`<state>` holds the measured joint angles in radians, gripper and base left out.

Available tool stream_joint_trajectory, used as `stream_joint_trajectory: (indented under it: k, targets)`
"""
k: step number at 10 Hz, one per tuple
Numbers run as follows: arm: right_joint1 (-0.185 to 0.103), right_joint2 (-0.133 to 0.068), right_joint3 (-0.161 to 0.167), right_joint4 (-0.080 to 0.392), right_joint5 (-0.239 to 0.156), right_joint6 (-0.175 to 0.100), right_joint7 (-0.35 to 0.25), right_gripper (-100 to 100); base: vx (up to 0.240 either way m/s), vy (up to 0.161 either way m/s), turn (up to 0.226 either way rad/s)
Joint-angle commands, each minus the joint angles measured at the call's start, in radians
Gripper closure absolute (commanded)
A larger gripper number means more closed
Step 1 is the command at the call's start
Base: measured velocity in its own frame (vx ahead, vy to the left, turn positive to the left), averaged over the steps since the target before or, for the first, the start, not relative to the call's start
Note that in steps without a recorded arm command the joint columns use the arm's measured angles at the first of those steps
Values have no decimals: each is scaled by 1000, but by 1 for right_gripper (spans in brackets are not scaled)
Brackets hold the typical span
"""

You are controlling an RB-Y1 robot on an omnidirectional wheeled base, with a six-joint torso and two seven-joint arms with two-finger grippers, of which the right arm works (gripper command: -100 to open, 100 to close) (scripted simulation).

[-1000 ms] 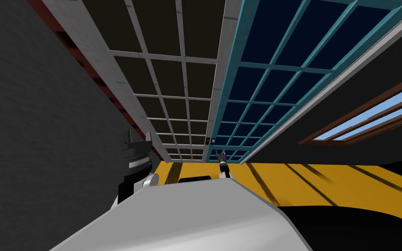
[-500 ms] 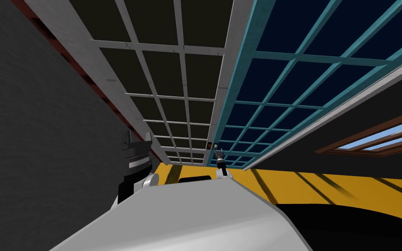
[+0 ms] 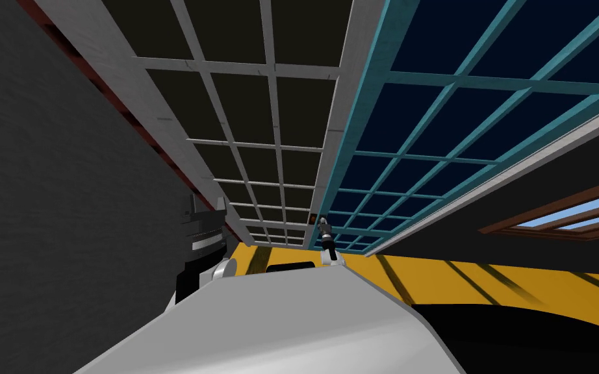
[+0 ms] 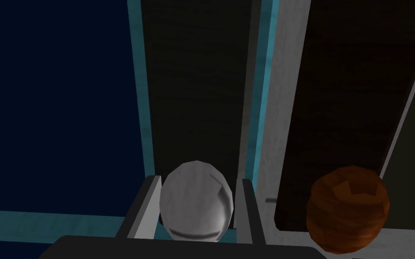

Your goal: Pull the door open

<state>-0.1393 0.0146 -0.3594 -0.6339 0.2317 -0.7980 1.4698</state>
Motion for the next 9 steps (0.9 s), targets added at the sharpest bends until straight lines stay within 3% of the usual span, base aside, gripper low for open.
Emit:
stream_joint_trajectory:
  k: [1,4,5,9]
  targets:
    - [2,-4,-4,0,-2,0,0,100,-12,10,-19]
    - [2,-4,-4,0,-2,0,0,100,-2,1,-1]
    - [29,-11,-6,13,-2,3,-21,100,-110,35,-28]
    - [29,-11,-6,13,-2,3,-21,100,-73,22,-18]
